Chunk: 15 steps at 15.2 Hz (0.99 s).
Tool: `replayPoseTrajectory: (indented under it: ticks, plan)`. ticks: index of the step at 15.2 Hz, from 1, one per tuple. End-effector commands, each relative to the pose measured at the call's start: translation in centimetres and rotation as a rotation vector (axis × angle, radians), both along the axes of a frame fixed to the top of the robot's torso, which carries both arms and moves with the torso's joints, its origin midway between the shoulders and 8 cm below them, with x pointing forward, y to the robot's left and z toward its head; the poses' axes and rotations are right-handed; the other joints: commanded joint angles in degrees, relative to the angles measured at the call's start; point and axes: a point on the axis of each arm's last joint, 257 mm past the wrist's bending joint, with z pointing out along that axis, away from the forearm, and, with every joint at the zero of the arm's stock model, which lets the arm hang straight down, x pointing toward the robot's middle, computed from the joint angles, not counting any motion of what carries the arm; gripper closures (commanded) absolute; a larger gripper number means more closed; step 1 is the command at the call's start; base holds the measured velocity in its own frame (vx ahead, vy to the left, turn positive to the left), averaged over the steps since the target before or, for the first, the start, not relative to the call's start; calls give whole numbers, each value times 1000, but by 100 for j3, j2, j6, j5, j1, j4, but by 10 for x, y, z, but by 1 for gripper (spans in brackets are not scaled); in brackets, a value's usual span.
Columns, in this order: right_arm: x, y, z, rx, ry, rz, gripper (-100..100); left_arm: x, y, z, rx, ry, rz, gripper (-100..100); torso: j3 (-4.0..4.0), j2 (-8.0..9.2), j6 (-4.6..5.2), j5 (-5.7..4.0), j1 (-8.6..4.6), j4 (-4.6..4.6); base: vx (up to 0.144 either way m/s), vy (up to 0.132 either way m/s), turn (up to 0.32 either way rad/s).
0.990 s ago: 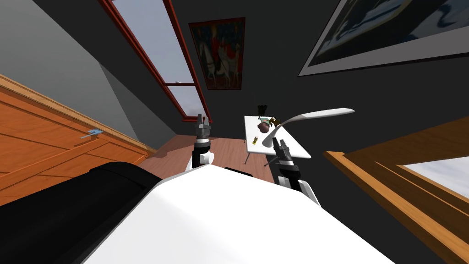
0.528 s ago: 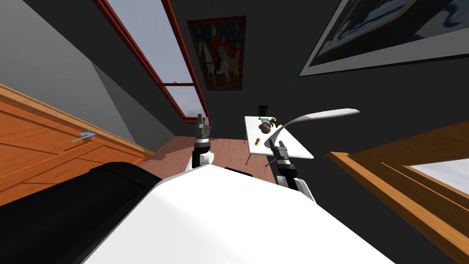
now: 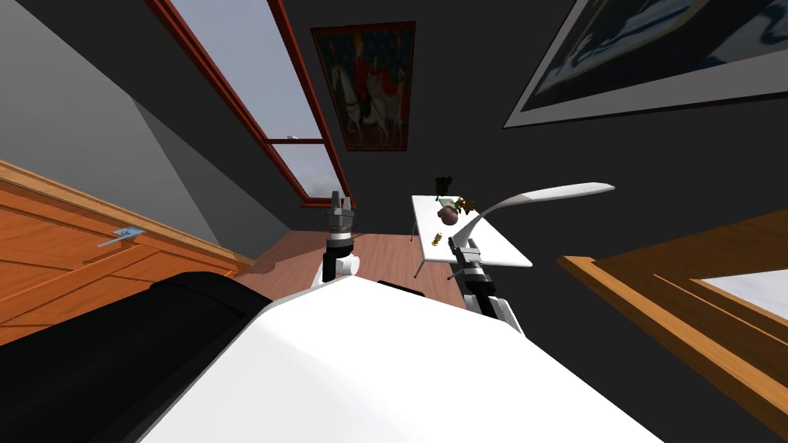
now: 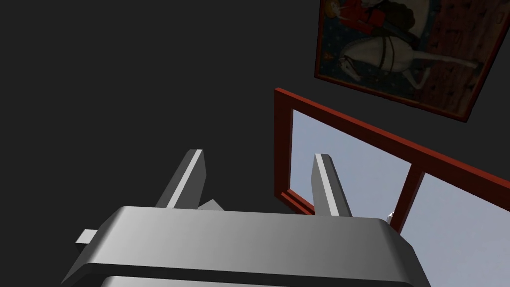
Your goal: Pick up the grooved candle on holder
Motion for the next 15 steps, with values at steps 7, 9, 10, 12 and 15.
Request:
replayPoseTrajectory:
  ticks: [7,9,10,12,15]
  plan:
    - [12,-6,-39,-230,53,-66,-100,0,0,0,0,0,0,0,-3,-5,0,2,9,-1,30,85,-51]
    - [15,-7,-48,-282,67,-79,-100,0,0,0,0,0,0,0,-1,-2,0,1,1,-1,22,61,-46]
    - [17,-9,-57,-329,80,-91,-100,0,0,0,0,0,0,0,-1,-2,-1,0,-3,0,32,65,-49]
    - [19,-10,-65,-379,92,-102,-100,0,0,0,0,0,0,0,-2,-4,0,0,-2,-1,28,70,-47]
    - [21,-11,-73,-422,104,-111,-100,0,0,0,0,0,0,0,-2,-3,-1,0,-1,-1,23,66,-46]
